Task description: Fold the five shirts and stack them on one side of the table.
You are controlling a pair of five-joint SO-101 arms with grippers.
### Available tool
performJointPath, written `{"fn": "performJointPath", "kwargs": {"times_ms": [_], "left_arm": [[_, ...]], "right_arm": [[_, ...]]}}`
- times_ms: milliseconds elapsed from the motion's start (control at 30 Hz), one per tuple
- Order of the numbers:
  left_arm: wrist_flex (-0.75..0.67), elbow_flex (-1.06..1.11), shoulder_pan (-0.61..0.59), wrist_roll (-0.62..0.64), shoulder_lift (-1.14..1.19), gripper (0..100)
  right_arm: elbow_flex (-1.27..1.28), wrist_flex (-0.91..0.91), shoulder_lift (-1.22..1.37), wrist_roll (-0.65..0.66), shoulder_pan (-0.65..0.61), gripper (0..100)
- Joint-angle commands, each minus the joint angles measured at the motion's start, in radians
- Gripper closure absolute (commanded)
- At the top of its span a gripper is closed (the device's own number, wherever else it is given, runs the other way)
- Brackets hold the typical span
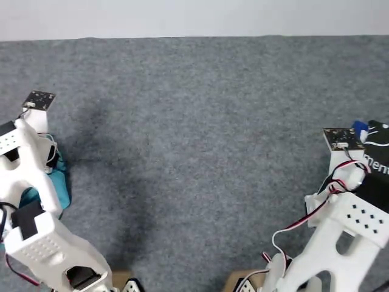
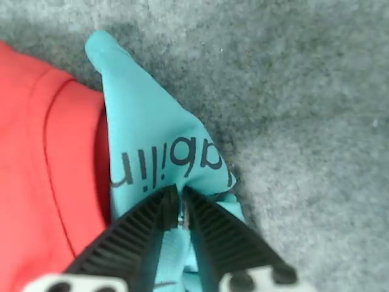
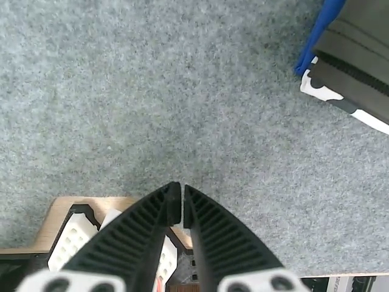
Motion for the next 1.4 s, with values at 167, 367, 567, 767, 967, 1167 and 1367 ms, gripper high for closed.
{"fn": "performJointPath", "kwargs": {"times_ms": [167,367,567,767,967,1167,1367], "left_arm": [[0.011,-0.015,0.005,-0.011,-0.064,99],[0.104,-0.010,-0.005,-0.061,-0.078,89],[0.011,-0.015,-0.051,-0.064,-0.005,86],[-0.035,-0.018,-0.044,-0.061,0.046,90],[0.025,-0.081,-0.012,-0.060,-0.026,100],[0.137,-0.231,0.058,0.054,-0.259,100],[0.239,-0.352,0.255,0.181,-0.477,100]], "right_arm": [[-0.005,0.041,-0.031,-0.011,0.013,98.9],[-0.005,0.041,-0.031,-0.011,0.013,98.9],[0.017,0.039,-0.031,-0.011,0.013,98.9],[0.026,0.036,-0.031,-0.008,0.013,98.9],[0.026,0.035,-0.031,-0.008,0.010,98.9],[0.026,0.035,-0.031,-0.009,0.008,98.9],[0.026,0.035,-0.031,-0.009,0.008,98.9]]}}
